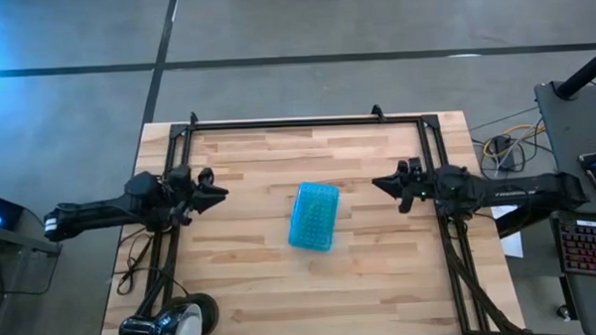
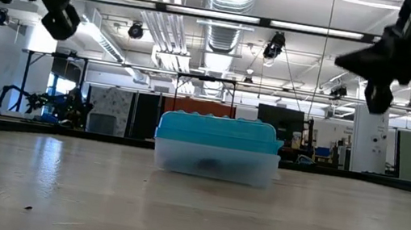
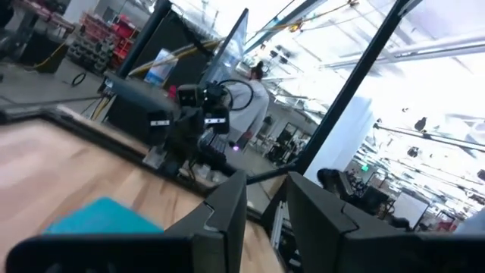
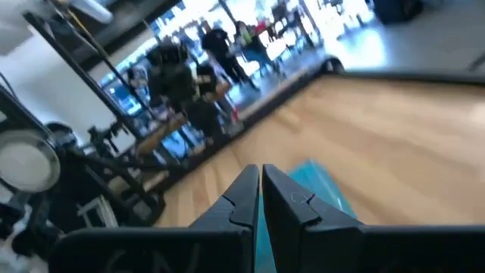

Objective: Pick & place school supplies into a supply box
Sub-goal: Return to Home Position

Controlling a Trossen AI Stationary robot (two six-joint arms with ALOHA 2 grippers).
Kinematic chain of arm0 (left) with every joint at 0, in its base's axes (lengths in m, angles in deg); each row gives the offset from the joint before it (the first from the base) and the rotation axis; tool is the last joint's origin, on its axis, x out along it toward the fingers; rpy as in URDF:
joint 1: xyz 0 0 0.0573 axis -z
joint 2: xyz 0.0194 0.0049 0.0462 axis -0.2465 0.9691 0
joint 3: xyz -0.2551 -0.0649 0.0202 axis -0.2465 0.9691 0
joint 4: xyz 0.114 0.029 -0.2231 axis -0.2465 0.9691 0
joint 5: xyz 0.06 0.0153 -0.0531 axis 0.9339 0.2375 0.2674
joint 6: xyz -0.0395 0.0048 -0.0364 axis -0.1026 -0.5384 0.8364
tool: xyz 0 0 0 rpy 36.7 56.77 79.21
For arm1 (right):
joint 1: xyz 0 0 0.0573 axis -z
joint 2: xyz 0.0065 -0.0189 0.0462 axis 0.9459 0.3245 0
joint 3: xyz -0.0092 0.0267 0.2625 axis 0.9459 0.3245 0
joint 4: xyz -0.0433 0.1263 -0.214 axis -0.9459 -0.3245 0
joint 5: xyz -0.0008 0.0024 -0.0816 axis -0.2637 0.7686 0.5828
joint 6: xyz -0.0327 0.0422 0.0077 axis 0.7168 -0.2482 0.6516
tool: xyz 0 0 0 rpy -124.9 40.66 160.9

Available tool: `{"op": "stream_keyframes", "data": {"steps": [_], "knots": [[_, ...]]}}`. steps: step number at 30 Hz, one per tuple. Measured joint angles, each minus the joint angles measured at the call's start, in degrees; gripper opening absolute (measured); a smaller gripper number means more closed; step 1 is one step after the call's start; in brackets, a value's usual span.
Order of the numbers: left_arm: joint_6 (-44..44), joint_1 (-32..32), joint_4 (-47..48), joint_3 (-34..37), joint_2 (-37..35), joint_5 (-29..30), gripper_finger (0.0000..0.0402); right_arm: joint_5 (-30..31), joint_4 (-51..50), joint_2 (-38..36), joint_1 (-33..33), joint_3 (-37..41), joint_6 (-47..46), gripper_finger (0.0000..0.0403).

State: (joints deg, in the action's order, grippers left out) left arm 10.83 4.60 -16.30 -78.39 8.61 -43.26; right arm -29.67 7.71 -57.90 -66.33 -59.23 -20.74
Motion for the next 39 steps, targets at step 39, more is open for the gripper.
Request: {"op": "stream_keyframes", "data": {"steps": [39], "knots": [[0.03,0.04,14.22,6.37,-12.94,1.98,0.0080,0.58,-12.98,-26.00,-8.74,6.84,-0.35,0.0013]]}}
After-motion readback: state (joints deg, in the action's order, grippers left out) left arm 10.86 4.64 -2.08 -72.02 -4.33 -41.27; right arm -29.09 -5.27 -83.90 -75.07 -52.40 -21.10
